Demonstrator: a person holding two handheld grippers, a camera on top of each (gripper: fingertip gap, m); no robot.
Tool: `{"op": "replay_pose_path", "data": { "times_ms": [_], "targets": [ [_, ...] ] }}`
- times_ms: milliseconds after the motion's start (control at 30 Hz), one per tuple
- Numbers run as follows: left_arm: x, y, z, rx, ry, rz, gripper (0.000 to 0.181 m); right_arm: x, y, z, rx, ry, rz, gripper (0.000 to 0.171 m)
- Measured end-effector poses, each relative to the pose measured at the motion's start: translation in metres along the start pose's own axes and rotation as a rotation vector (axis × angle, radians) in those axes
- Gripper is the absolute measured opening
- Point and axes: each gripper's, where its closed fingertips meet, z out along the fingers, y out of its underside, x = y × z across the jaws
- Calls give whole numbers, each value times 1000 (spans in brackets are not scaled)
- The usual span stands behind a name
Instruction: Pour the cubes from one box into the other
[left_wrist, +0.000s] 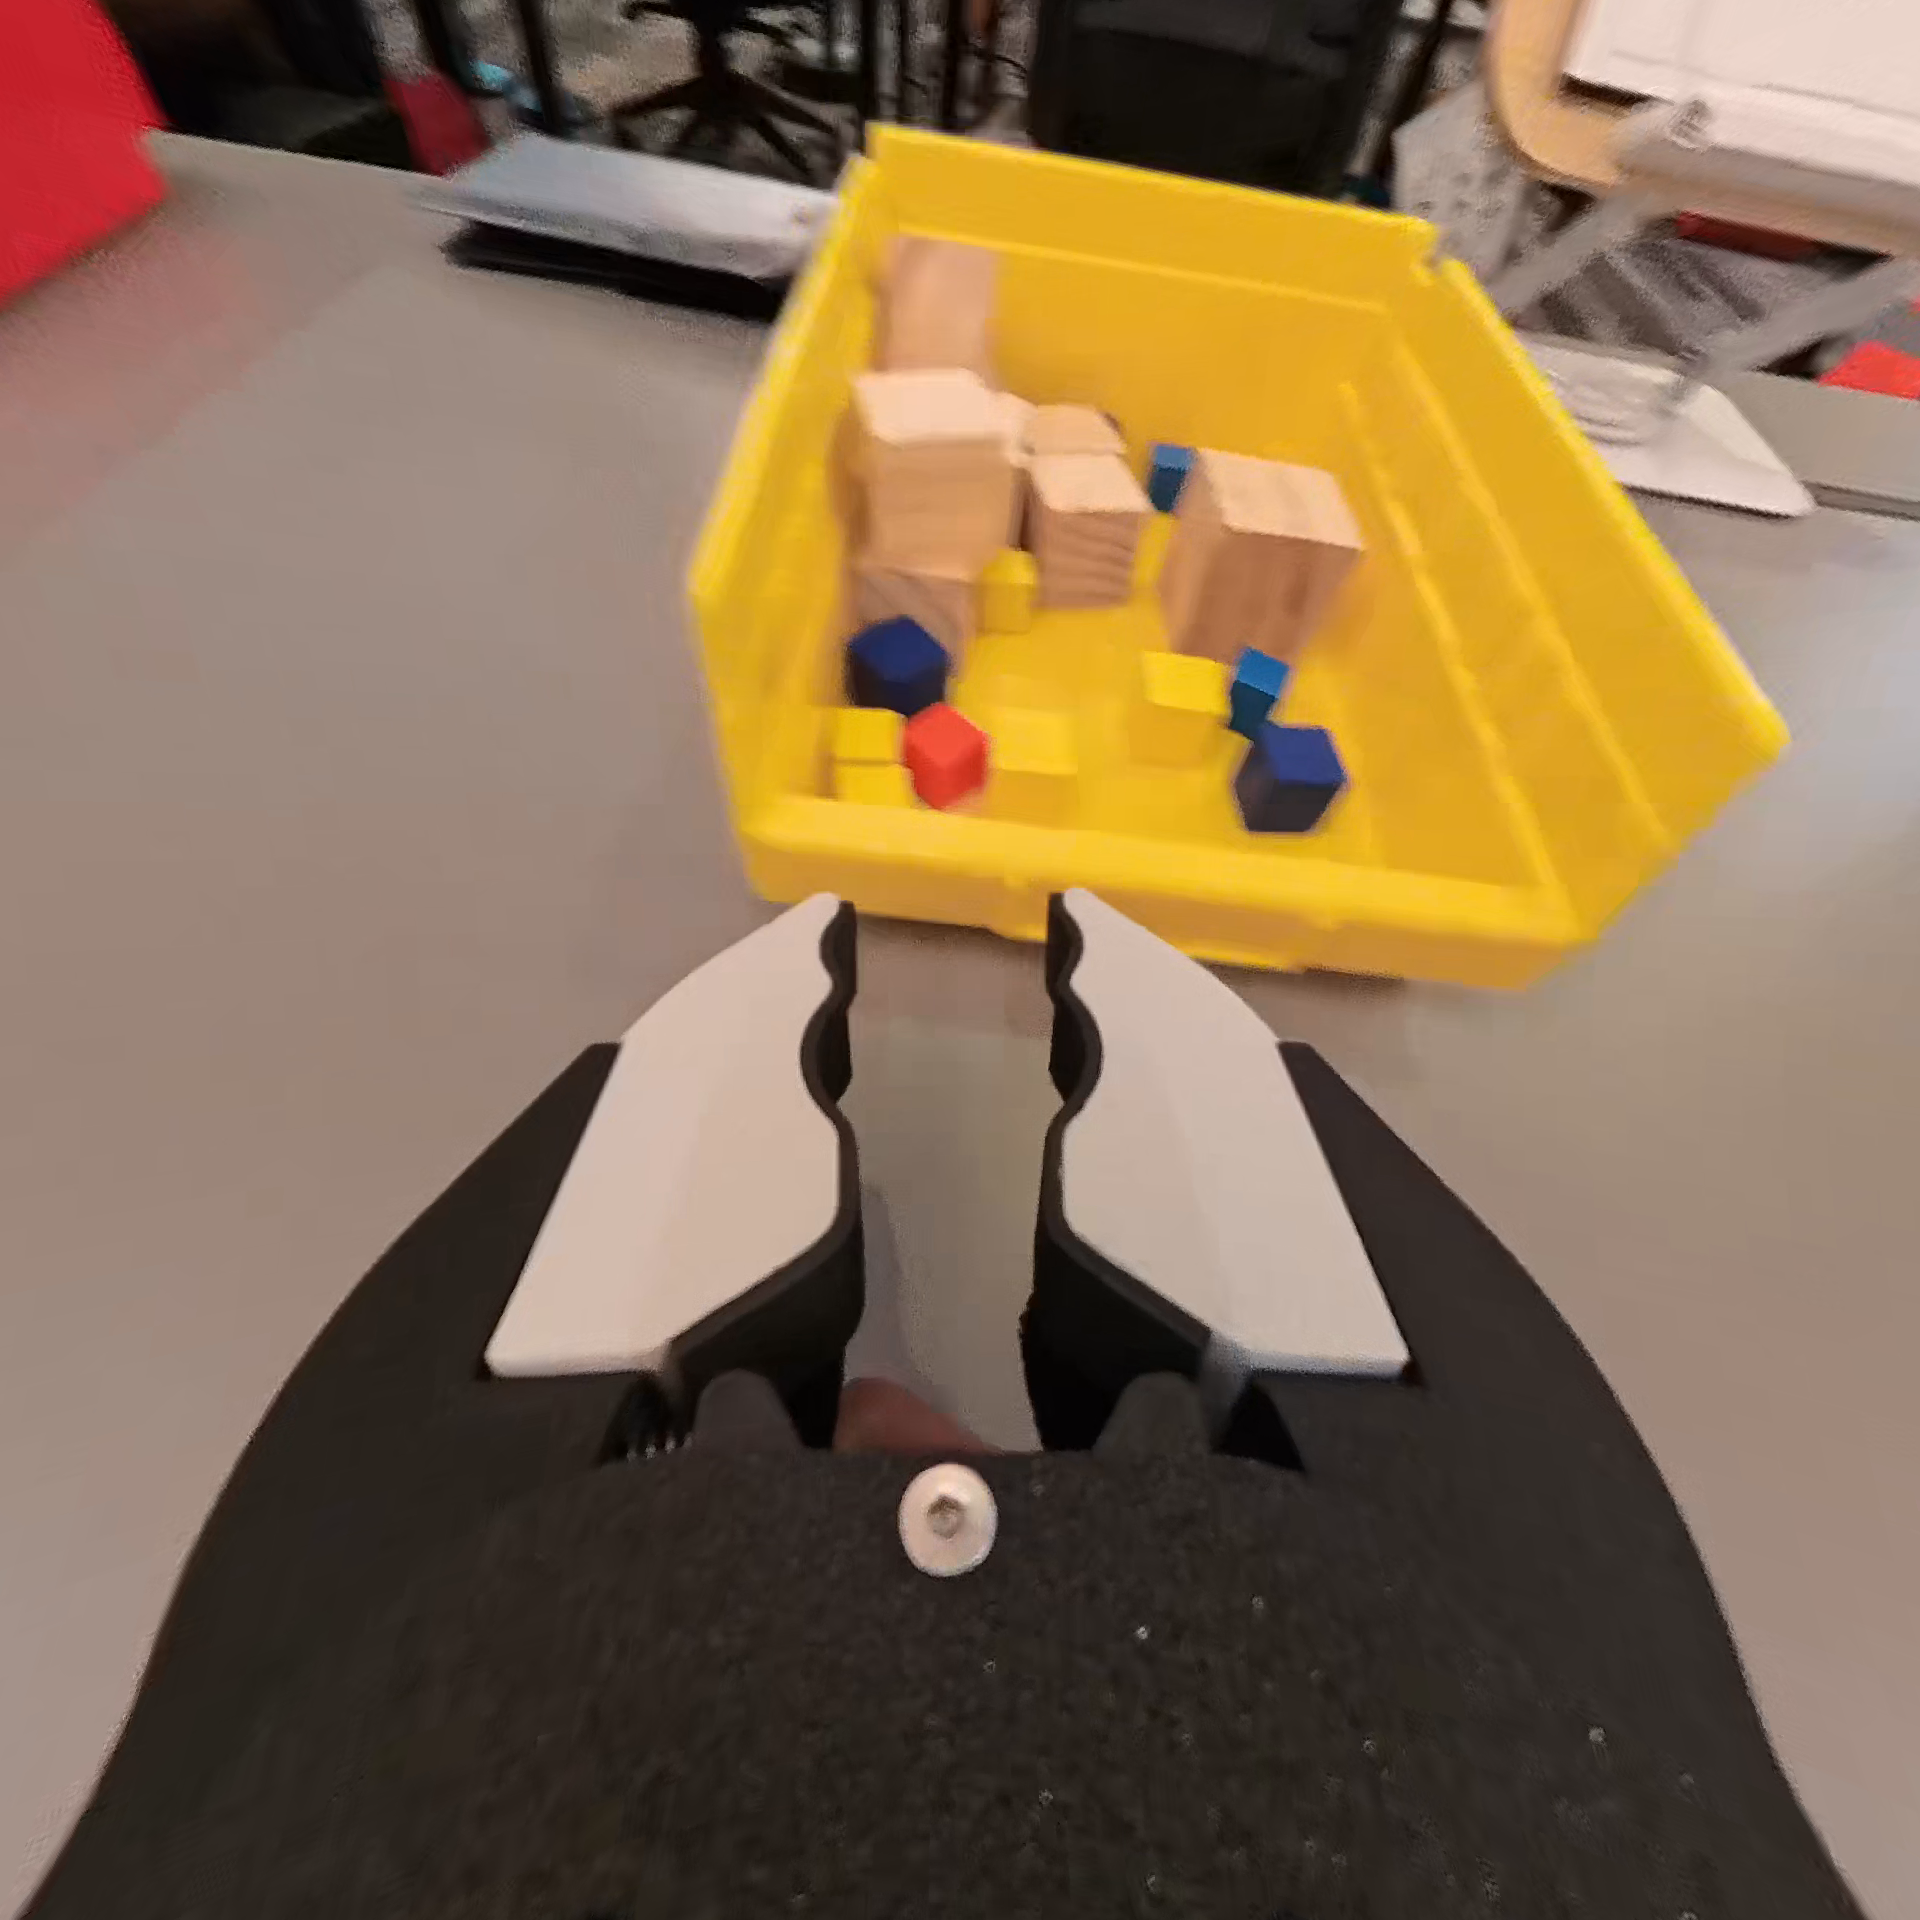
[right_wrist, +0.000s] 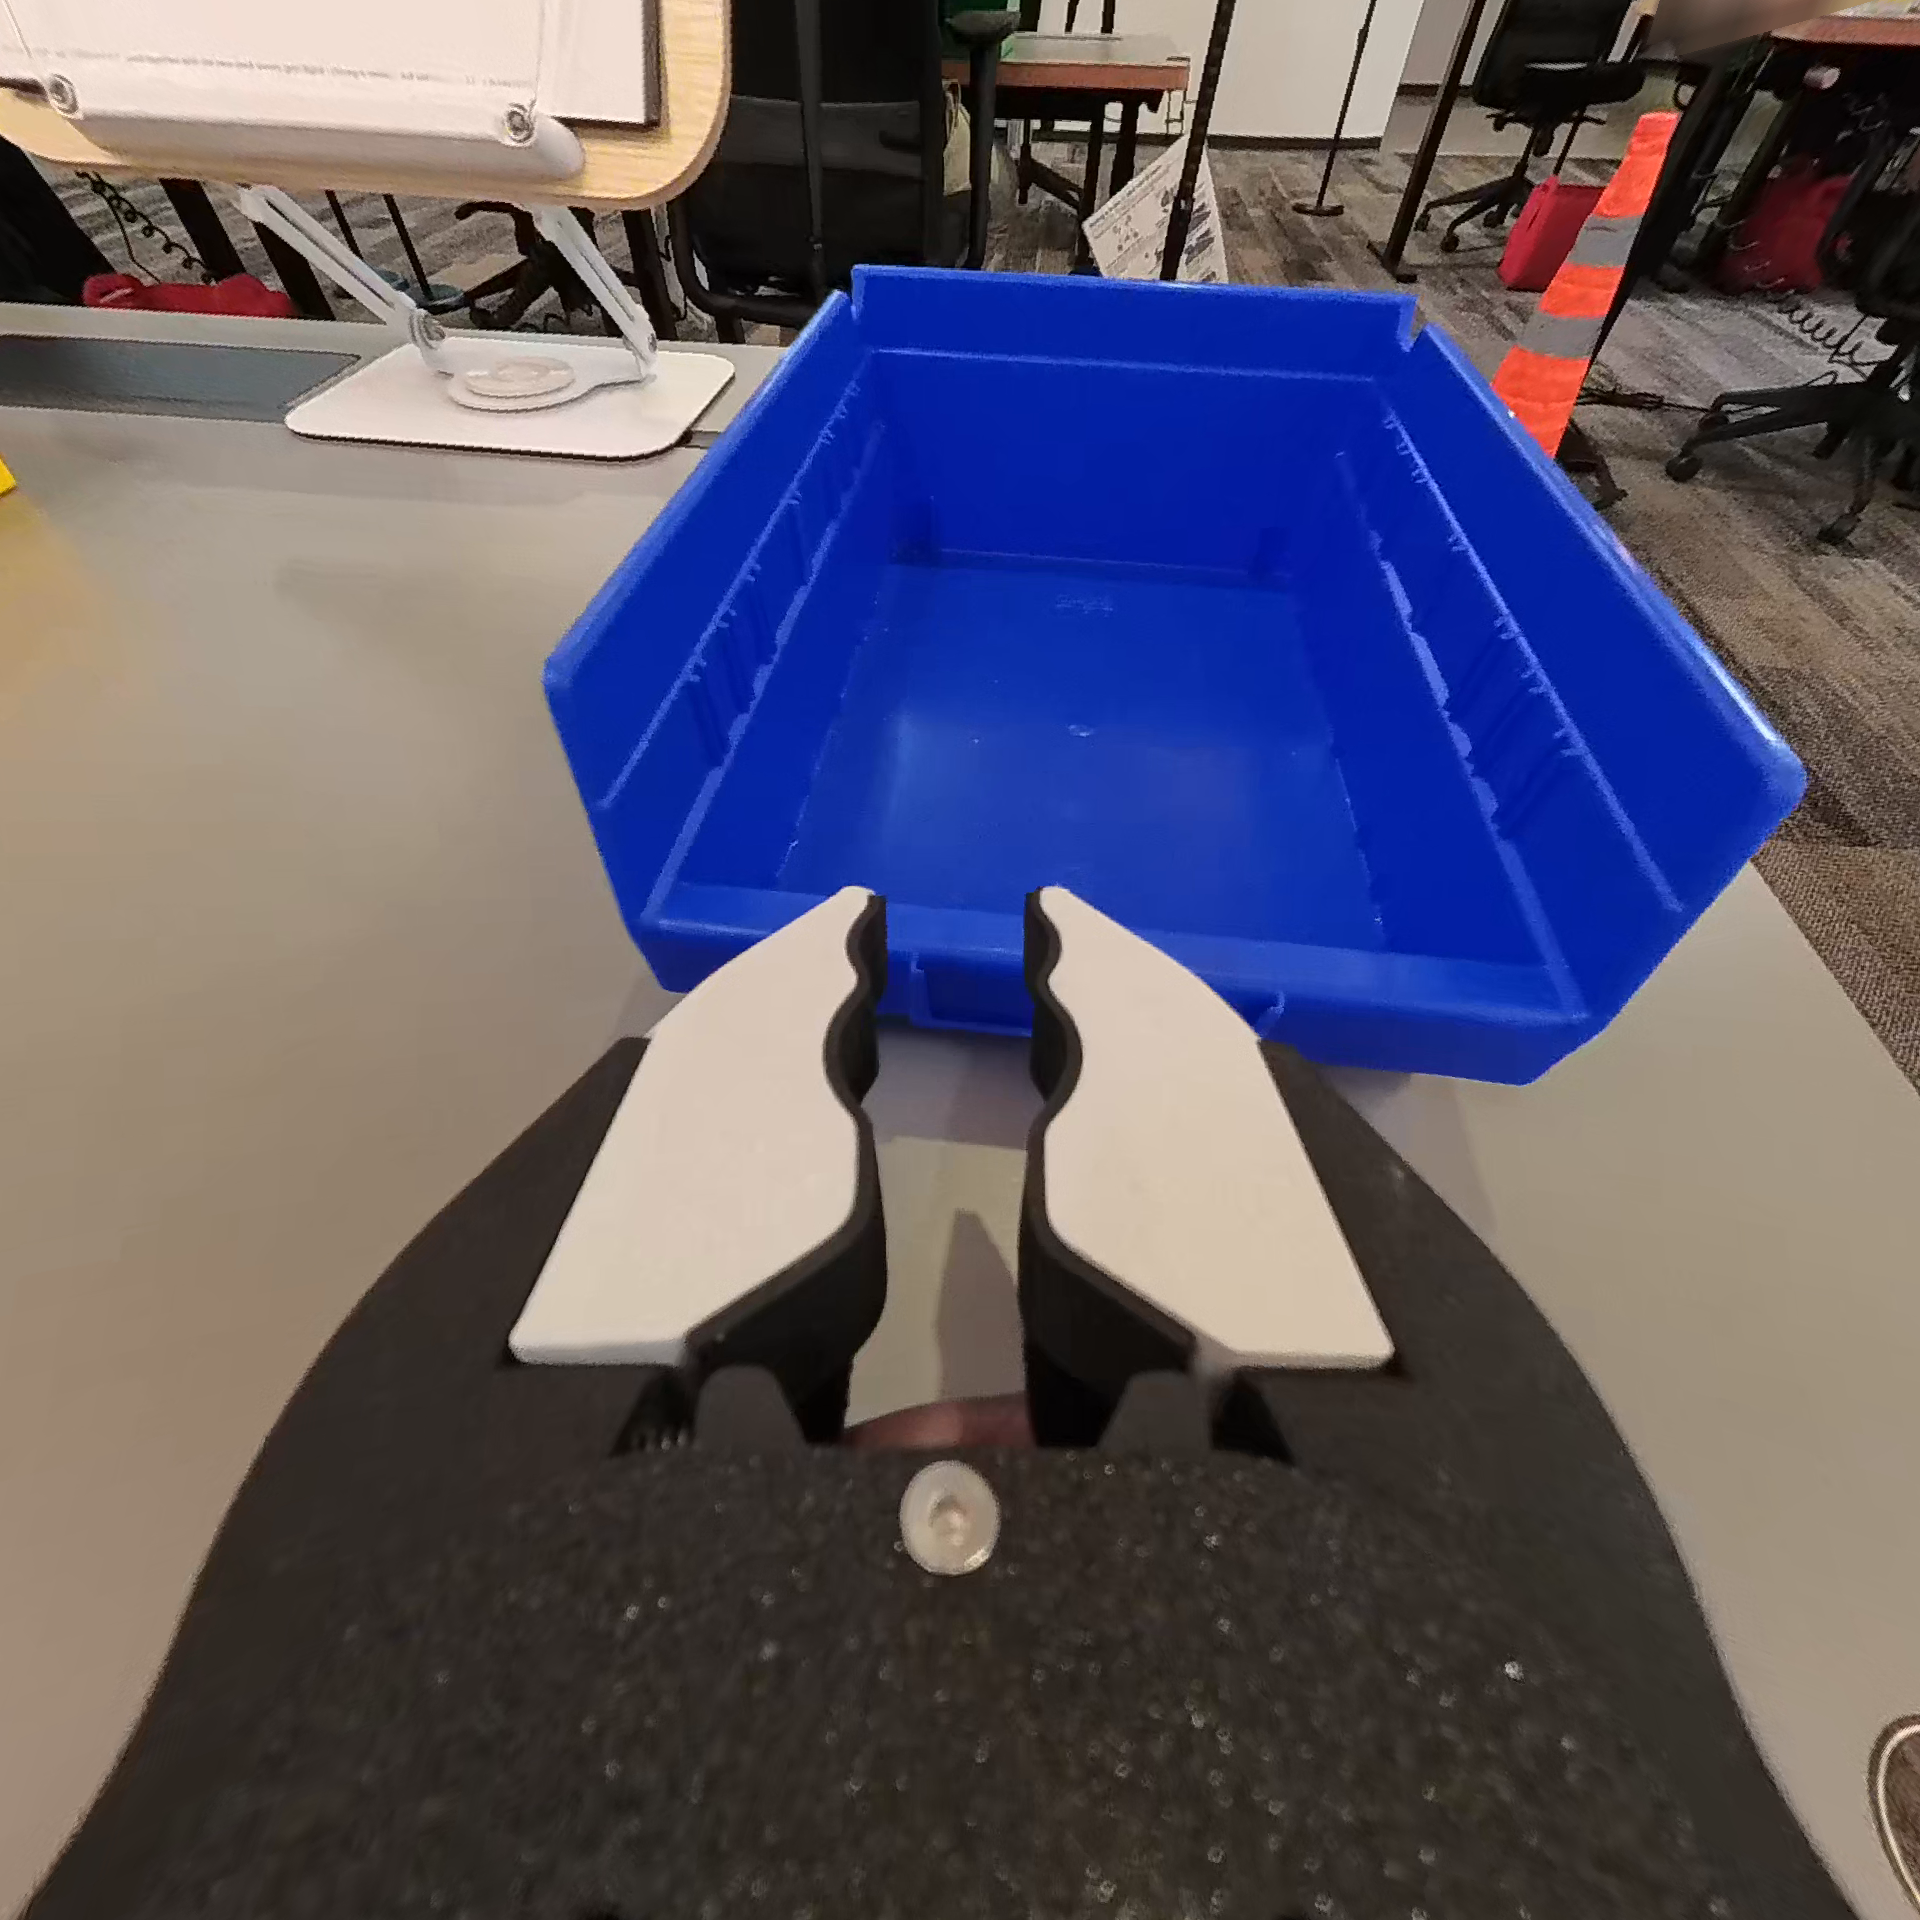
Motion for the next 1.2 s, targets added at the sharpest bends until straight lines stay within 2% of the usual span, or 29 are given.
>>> {"op": "replay_pose_path", "data": {
  "times_ms": [100,200,300,367,433,533,633,733,800,933,1000,1100,1200],
  "targets": [
    [-36,-18,12,-2,-85,55,34,-1,0,1,-2,-7,-7,24],
    [-42,-14,44,-114,3,21,40,-4,1,3,-9,-25,16,24],
    [-37,-16,71,-117,64,57,40,-8,3,4,-22,-36,15,24],
    [-36,-21,85,-96,79,104,28,-10,2,4,-22,-37,0,24],
    [-35,-28,90,-84,103,85,4,-13,2,4,-24,-35,-16,24],
    [-35,-28,91,-83,122,89,3,-24,-4,2,-7,-37,-75,24],
    [-24,-23,82,-74,145,131,4,-72,-14,0,-38,-202,-137,25],
    [-8,-16,71,-76,143,175,4,-132,-13,1,-250,-432,-243,25],
    [-1,-12,64,-72,168,160,5,-169,-29,6,-336,-561,-317,26],
    [11,-3,47,-76,250,139,4,-247,-95,36,-327,-765,-470,29],
    [17,1,39,-80,289,116,4,-286,-120,69,-334,-821,-564,29],
    [28,8,27,-95,319,134,3,-336,-130,135,-451,-879,-710,29],
    [39,12,21,-94,348,134,3,-362,-114,186,-688,-907,-846,36]
  ]
}}
